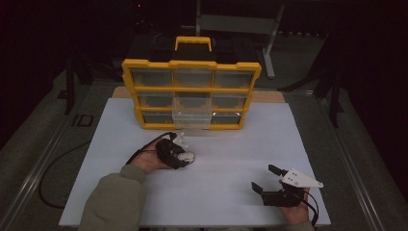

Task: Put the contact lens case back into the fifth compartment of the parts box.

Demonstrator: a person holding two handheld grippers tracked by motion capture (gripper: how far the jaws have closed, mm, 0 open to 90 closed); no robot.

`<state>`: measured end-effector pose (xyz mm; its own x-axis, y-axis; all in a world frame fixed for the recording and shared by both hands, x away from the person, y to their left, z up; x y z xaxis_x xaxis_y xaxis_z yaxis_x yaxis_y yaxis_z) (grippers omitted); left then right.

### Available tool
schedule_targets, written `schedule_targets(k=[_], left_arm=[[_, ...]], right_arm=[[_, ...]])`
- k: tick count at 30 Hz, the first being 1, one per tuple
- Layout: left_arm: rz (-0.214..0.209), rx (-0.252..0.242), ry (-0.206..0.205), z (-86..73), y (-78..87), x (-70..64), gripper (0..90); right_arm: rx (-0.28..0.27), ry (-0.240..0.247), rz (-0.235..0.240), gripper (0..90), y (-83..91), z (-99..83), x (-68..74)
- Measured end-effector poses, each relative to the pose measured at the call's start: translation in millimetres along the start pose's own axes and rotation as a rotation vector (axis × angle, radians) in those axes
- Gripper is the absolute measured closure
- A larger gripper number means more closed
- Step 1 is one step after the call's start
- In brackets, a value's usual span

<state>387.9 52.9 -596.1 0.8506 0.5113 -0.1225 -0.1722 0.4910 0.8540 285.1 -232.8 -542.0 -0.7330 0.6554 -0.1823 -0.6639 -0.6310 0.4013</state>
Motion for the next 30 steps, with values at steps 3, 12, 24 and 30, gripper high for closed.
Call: schedule_targets(k=[3,12,24,30], left_arm=[[0.001,0.008,0.007,0.3,0.1,0.4,49.3],[0.008,0.019,0.021,0.9,1.0,0.0,49.6],[0.019,-0.002,0.005,3.9,11.1,-5.2,49.7],[0.028,-0.014,-0.007,5.3,18.7,-6.5,49.7]], right_arm=[[0.001,0.0,-0.001,8.0,0.0,-0.1,0.0],[0.002,0.0,-0.004,8.0,0.8,-0.4,-1.1],[0.003,-0.001,-0.005,8.0,0.6,-0.7,-1.2],[0.002,-0.003,-0.004,8.0,0.5,-0.7,-1.2]])
Point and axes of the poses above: each handheld gripper's, and its own axes: y roughly backward along the jaws, z roughly out of its top, x roughly to its left, the point moved 9 cm from there along -y, roughly forward along the jaws, and after that the axes turned 15 degrees about y, right-handed, at the moved point
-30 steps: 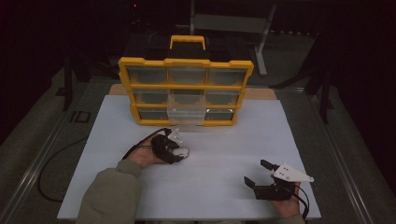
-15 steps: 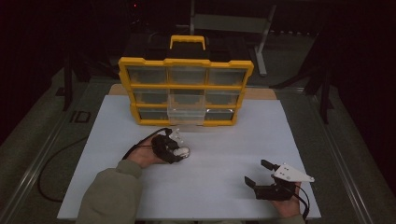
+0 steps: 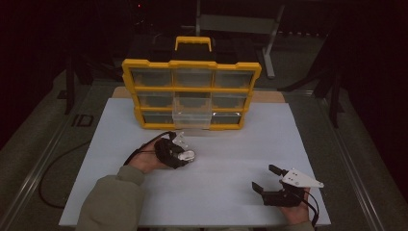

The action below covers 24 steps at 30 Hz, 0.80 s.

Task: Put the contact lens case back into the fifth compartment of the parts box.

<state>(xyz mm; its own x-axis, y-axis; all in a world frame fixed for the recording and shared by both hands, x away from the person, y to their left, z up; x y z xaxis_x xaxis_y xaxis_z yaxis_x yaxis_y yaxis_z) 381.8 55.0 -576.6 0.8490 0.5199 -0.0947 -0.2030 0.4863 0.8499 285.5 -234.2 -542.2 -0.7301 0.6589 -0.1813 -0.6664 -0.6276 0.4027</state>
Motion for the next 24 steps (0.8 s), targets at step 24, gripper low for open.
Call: schedule_targets(k=[24], left_arm=[[0.026,-0.035,-0.006,3.1,33.0,0.2,49.6]], right_arm=[[-0.003,-0.004,0.0,8.0,0.4,0.2,-0.4]])
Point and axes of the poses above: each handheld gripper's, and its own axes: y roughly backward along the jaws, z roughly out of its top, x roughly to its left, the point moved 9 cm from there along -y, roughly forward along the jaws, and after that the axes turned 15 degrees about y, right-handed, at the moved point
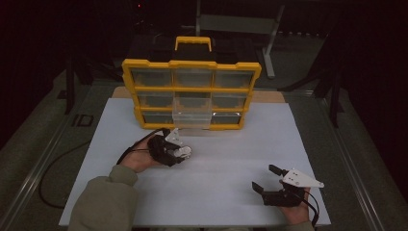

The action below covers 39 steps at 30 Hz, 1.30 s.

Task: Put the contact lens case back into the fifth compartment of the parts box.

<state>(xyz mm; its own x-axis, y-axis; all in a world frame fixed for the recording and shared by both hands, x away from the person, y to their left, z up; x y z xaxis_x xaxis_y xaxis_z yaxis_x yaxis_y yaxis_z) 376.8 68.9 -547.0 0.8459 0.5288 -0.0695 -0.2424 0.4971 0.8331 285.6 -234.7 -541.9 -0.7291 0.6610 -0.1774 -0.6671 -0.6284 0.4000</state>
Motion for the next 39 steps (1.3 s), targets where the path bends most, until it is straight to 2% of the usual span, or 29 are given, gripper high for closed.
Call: schedule_targets(k=[19,39], left_arm=[[0.017,-0.015,-0.016,5.7,18.5,-2.4,49.6],[0.047,-0.026,-0.036,12.3,48.2,-0.4,49.6]], right_arm=[[-0.006,-0.004,0.003,8.0,0.2,0.3,0.0],[-0.009,-0.012,0.003,8.0,0.5,0.0,-1.1]])
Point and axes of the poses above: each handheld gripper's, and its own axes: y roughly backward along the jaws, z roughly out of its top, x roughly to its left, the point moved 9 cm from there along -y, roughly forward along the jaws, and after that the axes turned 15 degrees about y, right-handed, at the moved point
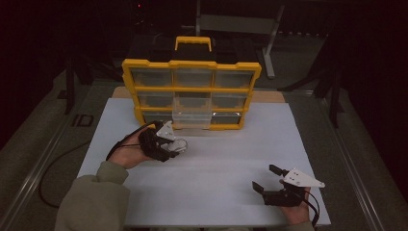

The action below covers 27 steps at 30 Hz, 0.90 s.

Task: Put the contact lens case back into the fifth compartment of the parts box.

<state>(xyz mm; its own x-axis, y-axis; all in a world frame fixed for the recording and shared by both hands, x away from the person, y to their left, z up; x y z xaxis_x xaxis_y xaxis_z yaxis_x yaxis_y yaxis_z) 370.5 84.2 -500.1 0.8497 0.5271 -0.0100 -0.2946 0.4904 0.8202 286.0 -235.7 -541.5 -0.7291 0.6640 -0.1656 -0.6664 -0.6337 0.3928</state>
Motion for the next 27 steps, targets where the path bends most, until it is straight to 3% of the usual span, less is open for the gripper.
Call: schedule_targets(k=[27], left_arm=[[0.027,-0.028,-0.008,10.9,32.7,8.9,49.6]], right_arm=[[-0.001,-0.007,0.002,8.0,0.3,-0.2,-0.2]])
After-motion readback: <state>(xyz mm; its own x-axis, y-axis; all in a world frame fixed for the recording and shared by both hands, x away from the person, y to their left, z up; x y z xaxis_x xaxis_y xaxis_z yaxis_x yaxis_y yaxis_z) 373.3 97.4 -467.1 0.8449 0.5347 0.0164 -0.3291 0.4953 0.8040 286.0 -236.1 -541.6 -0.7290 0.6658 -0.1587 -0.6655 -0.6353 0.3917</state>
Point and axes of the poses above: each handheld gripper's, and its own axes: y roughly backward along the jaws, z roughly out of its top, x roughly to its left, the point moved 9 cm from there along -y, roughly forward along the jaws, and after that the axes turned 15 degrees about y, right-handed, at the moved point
